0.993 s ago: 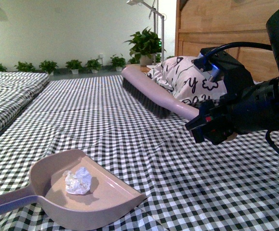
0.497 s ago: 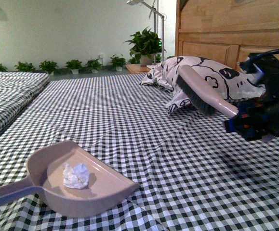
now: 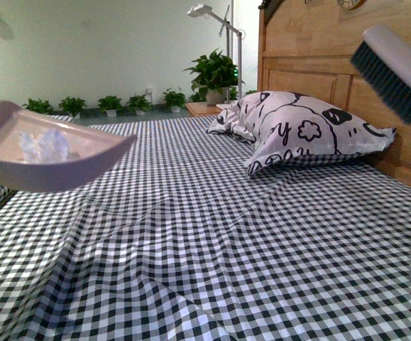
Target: Clean up trash
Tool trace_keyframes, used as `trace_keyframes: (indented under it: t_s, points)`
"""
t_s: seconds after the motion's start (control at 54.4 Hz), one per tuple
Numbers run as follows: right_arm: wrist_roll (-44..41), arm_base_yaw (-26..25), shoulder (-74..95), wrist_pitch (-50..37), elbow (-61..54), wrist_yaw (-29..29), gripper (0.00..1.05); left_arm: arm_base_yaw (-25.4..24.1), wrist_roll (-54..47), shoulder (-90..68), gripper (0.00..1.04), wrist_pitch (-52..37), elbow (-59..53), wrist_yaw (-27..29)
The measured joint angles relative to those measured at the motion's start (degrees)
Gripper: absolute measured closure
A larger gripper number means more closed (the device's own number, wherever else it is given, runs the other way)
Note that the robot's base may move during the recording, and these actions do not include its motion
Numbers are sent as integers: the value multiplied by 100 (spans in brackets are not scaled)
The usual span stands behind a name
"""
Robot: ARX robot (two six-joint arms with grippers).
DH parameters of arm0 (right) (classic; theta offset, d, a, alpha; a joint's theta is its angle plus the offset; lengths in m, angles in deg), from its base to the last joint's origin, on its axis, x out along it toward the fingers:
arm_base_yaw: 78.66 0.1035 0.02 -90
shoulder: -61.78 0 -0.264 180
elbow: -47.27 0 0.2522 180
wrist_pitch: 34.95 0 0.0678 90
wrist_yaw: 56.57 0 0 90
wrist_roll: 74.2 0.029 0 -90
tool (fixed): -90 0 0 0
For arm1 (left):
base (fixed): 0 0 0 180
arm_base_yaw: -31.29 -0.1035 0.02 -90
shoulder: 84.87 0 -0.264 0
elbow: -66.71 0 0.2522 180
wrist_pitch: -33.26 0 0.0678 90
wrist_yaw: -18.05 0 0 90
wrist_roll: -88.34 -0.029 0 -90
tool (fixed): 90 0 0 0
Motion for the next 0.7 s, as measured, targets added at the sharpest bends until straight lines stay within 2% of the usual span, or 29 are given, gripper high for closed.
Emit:
trace_keyframes:
  t_s: [0.221,0.441,0.57,0.699]
  points:
    - [435,-409,-1307,612,-155,726,84,310,271,964,77,-315,-396,1451]
    - [922,-280,-2535,1224,-393,949,84,876,577,2371,77,455,-743,2157]
    - [1451,-168,-3191,1504,-435,778,84,1314,717,3353,77,942,-953,2649]
    - [2138,157,-3797,1963,-437,-105,84,1727,691,4186,77,1342,-1139,3156]
